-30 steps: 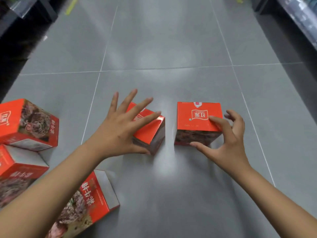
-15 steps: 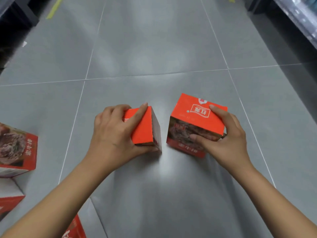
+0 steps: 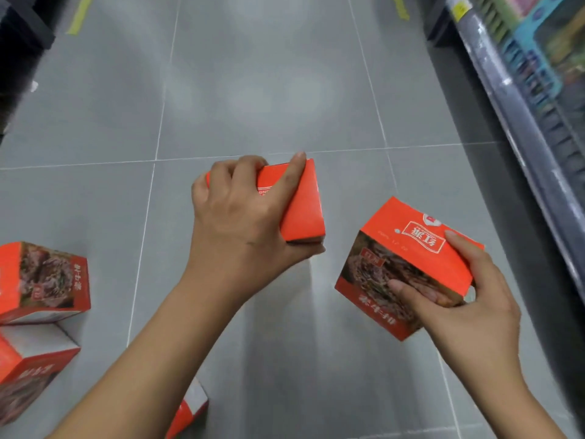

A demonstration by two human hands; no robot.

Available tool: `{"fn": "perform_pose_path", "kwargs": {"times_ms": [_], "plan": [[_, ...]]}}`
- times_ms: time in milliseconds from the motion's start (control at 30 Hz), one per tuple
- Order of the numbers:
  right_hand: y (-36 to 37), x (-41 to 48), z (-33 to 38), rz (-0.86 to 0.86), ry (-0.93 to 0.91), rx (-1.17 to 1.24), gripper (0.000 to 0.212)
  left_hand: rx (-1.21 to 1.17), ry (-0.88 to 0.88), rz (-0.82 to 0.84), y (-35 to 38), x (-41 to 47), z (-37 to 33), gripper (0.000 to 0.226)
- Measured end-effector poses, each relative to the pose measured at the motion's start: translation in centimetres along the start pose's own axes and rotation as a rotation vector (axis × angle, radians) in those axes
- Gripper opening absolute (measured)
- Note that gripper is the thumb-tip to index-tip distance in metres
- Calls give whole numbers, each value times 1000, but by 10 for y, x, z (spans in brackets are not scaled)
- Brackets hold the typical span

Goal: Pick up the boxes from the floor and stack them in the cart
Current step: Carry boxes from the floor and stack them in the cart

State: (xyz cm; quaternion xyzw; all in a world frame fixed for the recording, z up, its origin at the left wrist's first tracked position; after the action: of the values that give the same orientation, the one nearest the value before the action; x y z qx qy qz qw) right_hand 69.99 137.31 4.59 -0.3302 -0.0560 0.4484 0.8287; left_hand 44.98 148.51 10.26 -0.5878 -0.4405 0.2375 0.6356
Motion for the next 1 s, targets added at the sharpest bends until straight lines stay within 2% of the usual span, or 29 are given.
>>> {"fn": "perform_pose_path", "kwargs": {"times_ms": [300,567,767,1000], "plan": [[-189,-60,183,-26,-28,-112,87,-37,184,81,-244,67,-87,102],[-345,-134,320,-48,-4,-88,89,-30,286,145,-456,105,-157,94],[-434,-199,368,-143,74,-4,90,-90,378,133,-554,101,-206,97],[-498,-282,371,-337,193,1,90,-163,519,94,-622,96,-241,103]]}}
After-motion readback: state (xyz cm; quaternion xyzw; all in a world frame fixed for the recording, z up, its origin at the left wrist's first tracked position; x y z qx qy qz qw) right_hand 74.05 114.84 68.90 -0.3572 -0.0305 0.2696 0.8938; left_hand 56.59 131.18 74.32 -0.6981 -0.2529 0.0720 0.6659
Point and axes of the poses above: each hand's wrist, its own x-axis towards the middle knuckle, its own y-axis out of the palm, z = x × y, the point moved 10 cm from there along x, towards the middle knuckle, and after that the axes turned 14 degrees about y, right-handed, at the moved point
